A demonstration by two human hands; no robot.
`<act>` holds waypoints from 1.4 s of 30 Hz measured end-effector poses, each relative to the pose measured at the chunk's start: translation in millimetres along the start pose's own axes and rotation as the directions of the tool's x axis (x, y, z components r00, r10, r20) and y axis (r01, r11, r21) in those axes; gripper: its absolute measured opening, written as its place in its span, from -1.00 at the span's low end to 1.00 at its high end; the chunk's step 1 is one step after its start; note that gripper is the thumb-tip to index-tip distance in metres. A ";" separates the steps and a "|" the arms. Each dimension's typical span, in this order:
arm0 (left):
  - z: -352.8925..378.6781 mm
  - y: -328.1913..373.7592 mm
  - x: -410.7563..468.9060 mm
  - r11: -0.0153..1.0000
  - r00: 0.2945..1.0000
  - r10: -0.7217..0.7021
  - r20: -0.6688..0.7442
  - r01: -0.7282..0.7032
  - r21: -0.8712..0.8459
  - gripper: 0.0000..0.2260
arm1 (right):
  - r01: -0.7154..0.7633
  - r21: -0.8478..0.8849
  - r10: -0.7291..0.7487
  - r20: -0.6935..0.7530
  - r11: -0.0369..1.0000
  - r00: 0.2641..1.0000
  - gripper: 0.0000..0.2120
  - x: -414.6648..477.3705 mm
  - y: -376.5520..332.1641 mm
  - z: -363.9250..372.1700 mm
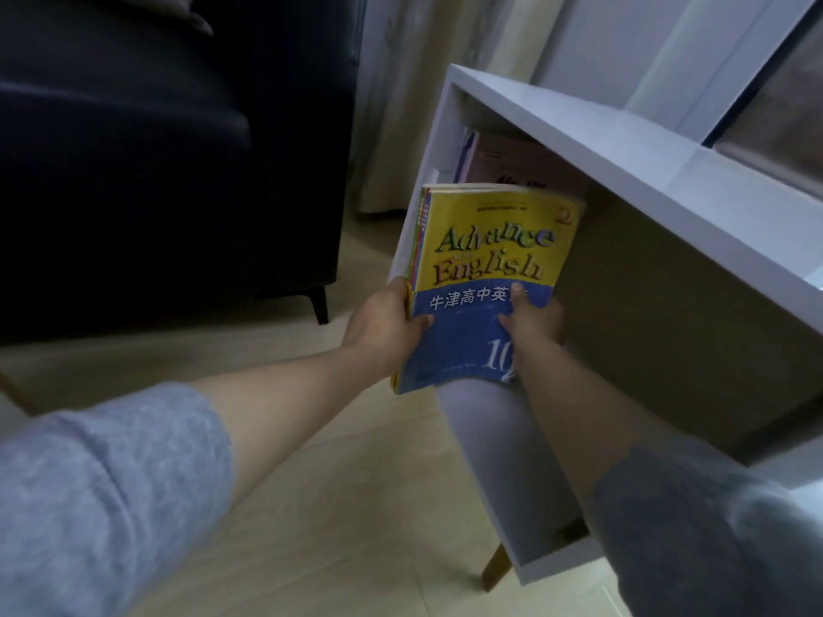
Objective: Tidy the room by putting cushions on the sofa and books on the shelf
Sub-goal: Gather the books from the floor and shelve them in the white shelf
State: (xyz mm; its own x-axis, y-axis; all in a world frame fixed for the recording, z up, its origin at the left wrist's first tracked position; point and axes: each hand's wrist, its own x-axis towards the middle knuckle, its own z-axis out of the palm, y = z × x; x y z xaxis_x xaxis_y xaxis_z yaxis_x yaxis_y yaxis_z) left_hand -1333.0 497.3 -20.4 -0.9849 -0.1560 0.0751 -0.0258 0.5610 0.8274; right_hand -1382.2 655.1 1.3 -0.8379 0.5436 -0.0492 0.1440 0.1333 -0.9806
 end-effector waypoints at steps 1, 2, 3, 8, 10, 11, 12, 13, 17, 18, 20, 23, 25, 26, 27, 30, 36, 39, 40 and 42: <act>1.5 0.0 0.9 1.000 1.000 0.012 0.000 -0.012 -0.004 -0.77 | 0.011 0.006 -0.011 -0.010 1.000 1.000 -0.58 1.7 0.7 -0.9; 2.7 -0.3 2.2 0.999 1.000 0.018 0.002 -0.018 -0.029 -0.77 | 0.012 0.016 -0.012 -0.014 1.000 1.000 -0.57 3.1 1.1 -1.8; 4.1 -0.9 4.4 0.998 1.000 0.020 0.002 -0.019 -0.065 -0.77 | 0.009 0.030 -0.008 -0.015 1.000 1.000 -0.55 5.0 1.5 -2.2; 14.0 -7.0 16.1 0.981 0.999 0.049 0.021 -0.044 -0.188 -0.75 | 0.007 0.037 -0.006 -0.037 0.999 0.999 -0.48 13.3 -0.2 2.2; 19.3 -9.7 20.5 0.980 0.997 0.073 0.017 -0.068 -0.189 -0.76 | 0.011 0.020 -0.010 -0.042 1.000 0.999 -0.46 21.4 2.8 5.2; 22.0 -11.6 22.5 0.977 0.997 0.079 0.010 -0.075 -0.200 -0.77 | 0.010 0.016 -0.009 -0.044 1.000 0.999 -0.44 24.7 4.4 5.9; 24.3 -13.2 24.1 0.972 0.997 0.075 0.004 -0.073 -0.222 -0.79 | 0.004 0.011 -0.003 -0.048 1.000 0.999 -0.43 27.9 6.8 6.3; 27.7 -13.9 29.4 0.965 0.998 0.069 -0.003 -0.068 -0.255 -0.81 | -0.005 0.011 0.005 -0.055 1.000 0.998 -0.42 33.1 8.5 8.0; 36.7 -14.3 41.0 0.945 0.997 0.068 -0.022 -0.072 -0.320 -0.88 | -0.063 0.044 0.066 -0.086 0.997 0.994 -0.38 45.6 15.1 12.7; 38.9 -13.0 45.0 0.944 0.996 0.084 -0.021 -0.086 -0.317 -0.87 | -0.084 0.069 0.090 -0.095 0.994 0.991 -0.37 49.7 15.3 14.0; 43.9 -10.5 53.7 0.941 0.994 0.102 -0.037 -0.108 -0.322 -0.87 | -0.118 0.106 0.128 -0.093 0.987 0.987 -0.38 59.4 15.2 16.1; 50.7 -4.7 67.5 0.935 0.993 0.104 -0.063 -0.120 -0.334 -0.85 | -0.123 0.079 0.130 -0.097 0.989 0.987 -0.40 73.2 14.5 18.8; 55.0 -1.2 78.0 0.929 0.991 0.099 -0.085 -0.123 -0.350 -0.85 | -0.136 0.118 0.146 -0.089 0.984 0.985 -0.40 85.0 13.0 22.0; 56.5 0.3 81.7 0.927 0.991 0.100 -0.094 -0.127 -0.352 -0.85 | -0.137 0.145 0.150 -0.079 0.980 0.986 -0.40 89.0 11.2 23.6; 59.0 0.2 85.4 0.927 0.989 0.101 -0.106 -0.133 -0.351 -0.84 | -0.125 0.157 0.137 -0.070 0.980 0.988 -0.39 94.2 10.9 25.5; 67.1 -4.3 95.2 0.920 0.986 0.084 -0.143 -0.132 -0.368 -0.83 | -0.079 0.142 0.087 -0.056 0.987 0.995 -0.38 107.4 11.4 32.0; 68.0 -4.4 111.2 0.947 0.963 0.140 -0.231 -0.198 -0.252 -0.84 | -0.149 0.289 0.151 0.017 0.946 0.988 -0.37 128.2 14.9 45.8; 70.4 -0.1 114.5 0.958 0.940 0.226 -0.257 -0.262 -0.117 -0.81 | -0.215 0.335 0.213 0.043 0.917 0.976 -0.36 137.1 21.2 46.5; 72.4 -0.4 115.2 0.958 0.936 0.227 -0.268 -0.264 -0.109 -0.79 | -0.237 0.352 0.235 0.049 0.906 0.971 -0.36 139.9 24.1 46.7; 73.7 -1.5 115.9 0.957 0.938 0.186 -0.292 -0.241 -0.164 -0.76 | -0.230 0.344 0.222 0.065 0.910 0.973 -0.37 145.0 29.1 45.4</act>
State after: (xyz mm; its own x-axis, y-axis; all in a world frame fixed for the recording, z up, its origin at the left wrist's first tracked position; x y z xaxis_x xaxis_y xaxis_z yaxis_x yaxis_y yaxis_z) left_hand -1459.7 538.3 -54.0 -0.8789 -0.2790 0.3868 0.2404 0.4413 0.8646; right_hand -1523.4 700.2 -43.0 -0.8173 0.5049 -0.2775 0.1431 -0.2887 -0.9467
